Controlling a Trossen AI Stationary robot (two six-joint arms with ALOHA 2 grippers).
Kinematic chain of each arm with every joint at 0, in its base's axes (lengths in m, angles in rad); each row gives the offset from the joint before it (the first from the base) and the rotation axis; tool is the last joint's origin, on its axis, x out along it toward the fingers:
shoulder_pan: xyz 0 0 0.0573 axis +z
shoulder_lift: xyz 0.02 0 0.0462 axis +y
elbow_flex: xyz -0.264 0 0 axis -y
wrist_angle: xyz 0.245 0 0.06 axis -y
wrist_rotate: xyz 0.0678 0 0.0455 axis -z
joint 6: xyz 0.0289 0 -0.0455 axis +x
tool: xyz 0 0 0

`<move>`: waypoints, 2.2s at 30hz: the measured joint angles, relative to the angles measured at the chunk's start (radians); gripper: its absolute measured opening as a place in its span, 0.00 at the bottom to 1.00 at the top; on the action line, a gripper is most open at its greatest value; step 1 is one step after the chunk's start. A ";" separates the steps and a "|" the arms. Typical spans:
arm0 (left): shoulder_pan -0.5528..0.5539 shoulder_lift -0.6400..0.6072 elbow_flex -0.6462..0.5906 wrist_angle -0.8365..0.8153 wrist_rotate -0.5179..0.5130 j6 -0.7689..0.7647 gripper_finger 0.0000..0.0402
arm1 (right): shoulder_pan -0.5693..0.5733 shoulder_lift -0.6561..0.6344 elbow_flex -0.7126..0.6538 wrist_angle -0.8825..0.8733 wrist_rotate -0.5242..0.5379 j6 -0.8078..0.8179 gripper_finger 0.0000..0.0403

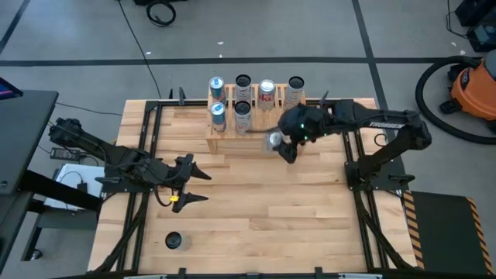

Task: Place canned beverage on shelf
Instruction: Put the silver soda can on the shelf aligned with the silver soda can

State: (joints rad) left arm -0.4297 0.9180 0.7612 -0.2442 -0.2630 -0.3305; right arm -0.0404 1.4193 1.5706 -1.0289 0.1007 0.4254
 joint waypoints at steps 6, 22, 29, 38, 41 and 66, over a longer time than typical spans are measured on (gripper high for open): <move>0.000 0.000 0.000 -0.028 0.000 -0.026 0.83 | -0.098 0.000 0.027 0.004 -0.051 -0.075 0.73; 0.000 0.000 0.000 -0.041 0.000 -0.025 0.83 | -0.299 0.013 0.035 0.077 -0.241 -0.243 0.73; 0.000 0.000 0.000 -0.044 -0.001 -0.025 0.83 | -0.316 0.093 0.039 0.074 -0.280 -0.285 0.73; 0.000 0.000 0.000 -0.047 -0.001 -0.024 0.83 | -0.323 0.171 0.204 -0.070 -0.235 -0.340 0.73; 0.000 0.000 0.000 -0.047 -0.001 -0.022 0.83 | -0.329 0.166 0.244 -0.072 -0.222 -0.348 0.73; 0.000 0.000 0.000 -0.062 -0.001 -0.023 0.83 | -0.349 0.167 0.162 -0.041 -0.260 -0.374 0.73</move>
State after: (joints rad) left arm -0.4297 0.9180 0.7616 -0.3061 -0.2642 -0.3531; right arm -0.3897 1.5860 1.7323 -1.0699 -0.1594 0.0510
